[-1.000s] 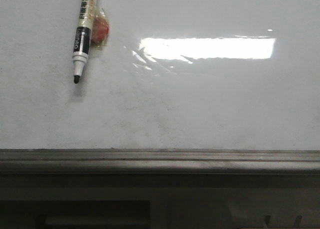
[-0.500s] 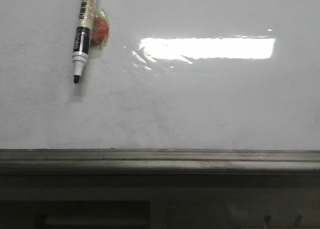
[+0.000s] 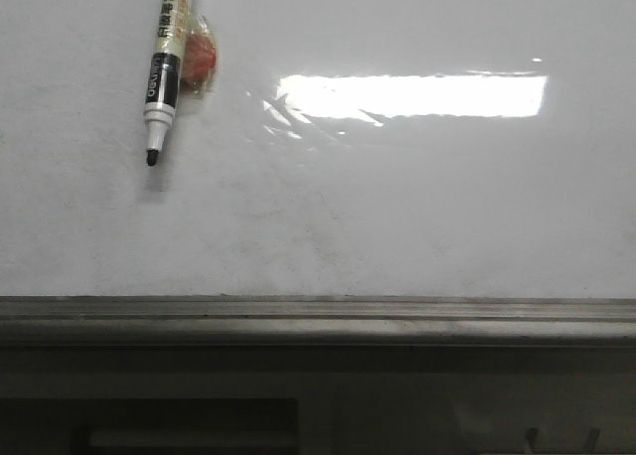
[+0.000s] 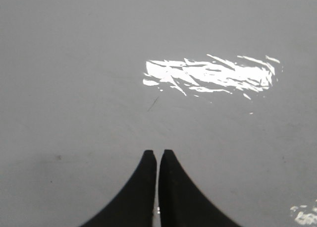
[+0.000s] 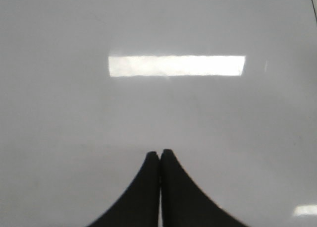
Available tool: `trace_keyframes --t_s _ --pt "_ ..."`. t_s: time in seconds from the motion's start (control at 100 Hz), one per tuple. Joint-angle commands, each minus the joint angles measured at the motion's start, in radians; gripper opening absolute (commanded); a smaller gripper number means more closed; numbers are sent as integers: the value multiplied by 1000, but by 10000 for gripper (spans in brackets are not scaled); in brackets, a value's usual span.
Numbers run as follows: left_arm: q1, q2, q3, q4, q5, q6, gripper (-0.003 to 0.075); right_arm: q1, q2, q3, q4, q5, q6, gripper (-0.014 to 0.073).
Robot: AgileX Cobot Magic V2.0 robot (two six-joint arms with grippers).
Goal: Write number 6 on whiteboard
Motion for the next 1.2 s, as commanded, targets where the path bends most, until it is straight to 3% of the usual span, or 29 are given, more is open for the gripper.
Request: trace_keyframes --t_s 0.0,0.14,0.2,0.41,0.55,0.72,0.84,0.9,1.0,1.04,1.08,1.13,1.19 --pt "2 -32 48 -138 -79 -10 -20 -5 -17 23 138 -89 -1 -46" --pt "2 -32 44 -364 -94 -10 -20 -5 -17 22 389 -95 -1 -46" --pt "2 -32 40 -427 -94 -10 -20 -5 -17 9 434 -72 -1 -46" --pt "2 12 -105 -408 50 -5 -20 -5 49 -135 420 143 -1 -45" --pt "2 160 -299 -250 262 -5 -20 -5 229 -291 358 324 -1 -45" --pt "2 361 -507 -180 468 2 -20 -5 460 -479 276 527 -50 -45" --pt "0 451 -591 -202 552 114 -19 -5 543 -551 284 600 -122 -36" --pt "-19 475 -609 -237 564 183 -12 -5 554 -563 291 619 -134 24" --pt "-65 511 -612 -321 557 254 81 -5 554 -564 295 635 -134 239" --pt "-78 525 -612 -353 555 275 152 -5 554 -564 295 635 -134 370" --pt "-94 543 -612 -383 555 293 242 -5 554 -564 295 635 -134 446" --pt "-110 567 -612 -433 550 316 353 -5 554 -564 295 635 -134 519" --pt "-131 602 -612 -507 533 360 471 -5 554 -564 295 635 -134 533"
